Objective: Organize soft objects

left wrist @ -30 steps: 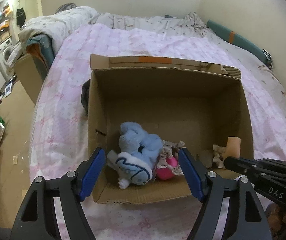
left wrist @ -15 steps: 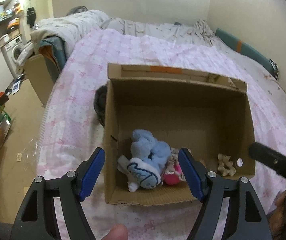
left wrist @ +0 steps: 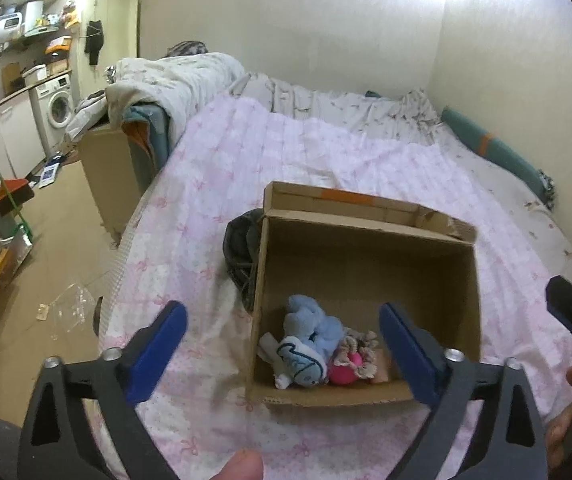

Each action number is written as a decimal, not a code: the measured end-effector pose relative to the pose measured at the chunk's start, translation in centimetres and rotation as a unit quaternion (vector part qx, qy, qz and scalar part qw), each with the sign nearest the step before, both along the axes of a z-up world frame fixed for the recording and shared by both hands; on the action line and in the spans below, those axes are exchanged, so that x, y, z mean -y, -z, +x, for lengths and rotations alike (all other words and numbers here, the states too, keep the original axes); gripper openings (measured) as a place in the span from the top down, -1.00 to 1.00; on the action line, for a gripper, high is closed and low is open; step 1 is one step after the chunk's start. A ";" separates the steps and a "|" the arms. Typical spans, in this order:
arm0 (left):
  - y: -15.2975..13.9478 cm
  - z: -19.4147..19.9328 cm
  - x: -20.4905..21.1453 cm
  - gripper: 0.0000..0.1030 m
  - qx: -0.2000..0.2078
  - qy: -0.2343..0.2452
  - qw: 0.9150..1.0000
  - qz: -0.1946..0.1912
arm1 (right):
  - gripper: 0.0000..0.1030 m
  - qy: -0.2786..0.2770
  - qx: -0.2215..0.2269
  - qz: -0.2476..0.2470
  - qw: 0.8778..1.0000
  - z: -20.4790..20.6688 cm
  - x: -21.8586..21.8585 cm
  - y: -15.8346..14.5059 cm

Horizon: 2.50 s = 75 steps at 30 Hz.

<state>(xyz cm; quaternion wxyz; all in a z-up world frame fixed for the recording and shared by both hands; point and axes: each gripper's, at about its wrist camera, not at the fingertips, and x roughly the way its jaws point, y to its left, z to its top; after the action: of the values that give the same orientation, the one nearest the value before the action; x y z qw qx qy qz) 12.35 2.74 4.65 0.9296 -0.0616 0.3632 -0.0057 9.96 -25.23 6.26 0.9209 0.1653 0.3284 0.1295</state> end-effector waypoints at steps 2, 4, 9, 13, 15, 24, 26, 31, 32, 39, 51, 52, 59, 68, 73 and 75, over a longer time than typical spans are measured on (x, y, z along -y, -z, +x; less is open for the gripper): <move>-0.4 -0.9 -0.3 -0.99 0.004 0.010 1.000 -0.007 | -1.00 0.002 0.005 -0.008 1.000 -0.7 -0.1 -0.6; -0.6 -1.8 -0.5 -0.99 0.010 -0.002 1.000 0.014 | -1.00 0.001 0.006 -0.024 1.000 -1.3 -0.4 -0.9; -1.0 -3.9 -1.2 -0.99 0.020 -0.012 1.000 0.016 | -1.00 0.008 0.024 -0.059 0.998 -3.8 -0.6 -1.2; -0.2 -5.6 -0.6 -0.99 0.032 -0.010 0.998 0.055 | -1.00 0.011 0.016 -0.069 0.997 -4.8 -0.7 -0.6; 0.7 -6.4 -0.6 -0.99 0.037 -0.003 0.998 0.053 | -1.00 0.017 0.011 -0.072 0.997 -5.1 -0.6 0.0; 1.4 -6.3 -0.6 -0.99 0.028 0.014 0.999 0.026 | -1.00 0.027 -0.028 -0.091 0.995 -5.4 -0.9 3.6; 1.5 -6.5 0.0 -0.99 0.032 0.021 0.999 0.038 | -1.00 0.021 -0.030 -0.095 0.995 -5.4 -1.2 3.8; 1.6 -6.5 0.8 -0.99 0.033 0.034 0.998 0.041 | -1.00 0.012 -0.033 -0.100 0.994 -5.6 -1.6 4.1; 1.7 -6.3 0.7 -0.99 0.028 0.035 0.998 0.036 | -1.00 0.011 -0.033 -0.103 0.994 -5.6 -1.7 4.1; 2.1 -6.1 0.9 -0.99 0.017 0.035 0.999 0.028 | -1.00 0.009 -0.031 -0.116 0.993 -5.5 -2.2 4.2; 2.2 -6.0 0.9 -0.99 0.013 0.037 0.999 0.025 | -1.00 0.010 -0.031 -0.122 0.992 -5.4 -2.4 4.4; 2.2 -6.0 0.9 -0.99 0.013 0.037 0.999 0.025 | -1.00 0.010 -0.031 -0.122 0.992 -5.4 -2.4 4.4; 2.2 -6.1 0.9 -0.99 0.012 0.038 0.999 0.026 | -1.00 0.012 -0.033 -0.121 0.992 -5.4 -2.3 4.4; 2.3 -6.1 0.9 -0.99 0.012 0.038 0.999 0.025 | -1.00 0.010 -0.031 -0.119 0.992 -5.4 -2.3 4.4; 2.4 -6.1 0.9 -0.99 0.011 0.037 0.999 0.024 | -1.00 0.011 -0.031 -0.118 0.992 -5.4 -2.2 4.4; 2.4 -6.1 0.9 -0.99 0.011 0.037 0.999 0.025 | -1.00 0.012 -0.032 -0.119 0.992 -5.3 -2.3 4.4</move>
<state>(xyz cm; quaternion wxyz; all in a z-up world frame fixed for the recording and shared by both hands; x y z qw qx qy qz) 6.23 1.87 2.24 0.9339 -0.0252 0.3553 -0.0318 4.61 -22.97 1.82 0.9246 0.0625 0.3686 0.0735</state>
